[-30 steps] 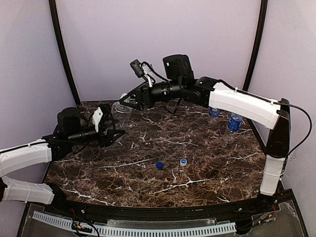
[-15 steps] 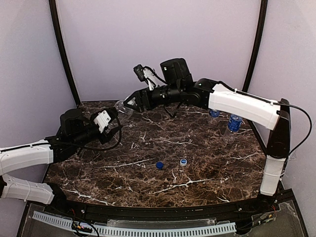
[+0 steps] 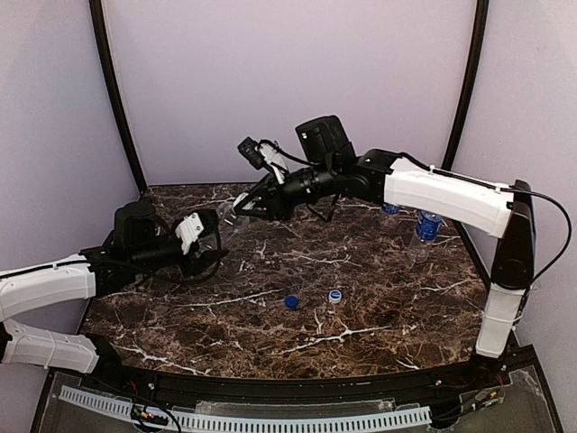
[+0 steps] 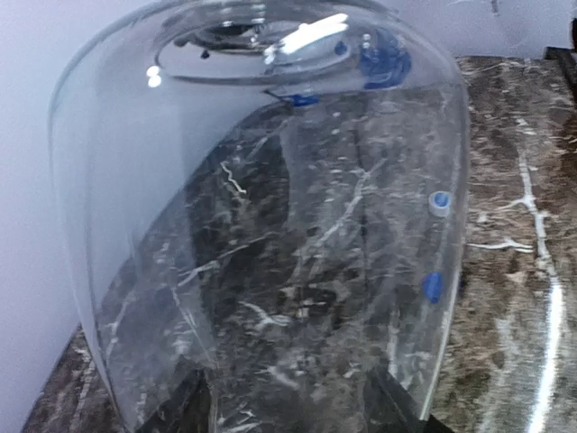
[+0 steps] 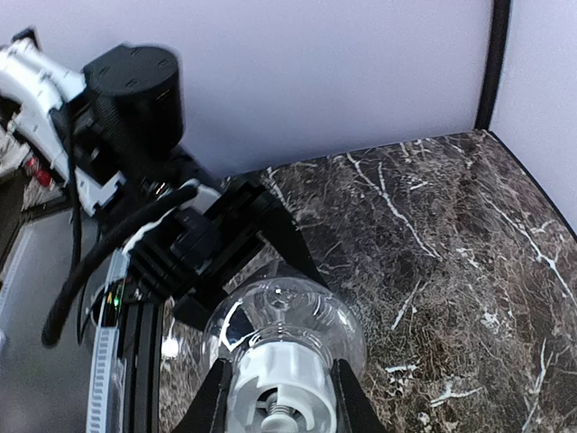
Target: Unscrew the bottle caps
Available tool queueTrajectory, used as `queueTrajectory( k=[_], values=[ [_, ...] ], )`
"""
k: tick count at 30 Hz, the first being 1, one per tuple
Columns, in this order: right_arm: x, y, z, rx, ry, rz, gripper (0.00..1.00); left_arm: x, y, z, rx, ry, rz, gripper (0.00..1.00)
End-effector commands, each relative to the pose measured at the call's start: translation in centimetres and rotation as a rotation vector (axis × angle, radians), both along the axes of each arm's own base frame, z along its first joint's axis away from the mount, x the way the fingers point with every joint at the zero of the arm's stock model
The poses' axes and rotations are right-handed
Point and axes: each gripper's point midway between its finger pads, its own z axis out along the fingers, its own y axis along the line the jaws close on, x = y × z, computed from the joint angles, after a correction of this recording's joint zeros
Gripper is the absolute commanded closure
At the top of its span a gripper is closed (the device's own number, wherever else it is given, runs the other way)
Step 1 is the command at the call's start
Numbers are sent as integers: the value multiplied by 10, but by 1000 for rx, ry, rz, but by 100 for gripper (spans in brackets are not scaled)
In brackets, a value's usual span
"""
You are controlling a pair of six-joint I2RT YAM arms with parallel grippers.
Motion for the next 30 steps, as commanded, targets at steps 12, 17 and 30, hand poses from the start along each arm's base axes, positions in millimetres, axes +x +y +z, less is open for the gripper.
queueTrajectory(
  k=[12,17,30],
  values=[
    [-138,-52,-76,-297,-885,914,100,-124,-38,-8,-72,417,-588,54],
    [-116,-46,-64,-316,-1032,788,67,-120,-37,-11,-56,396,-565,54],
    [-73,-47,25,-40,-634,228,1,-36,-22,-3,-53,68,-166,55]
  ],
)
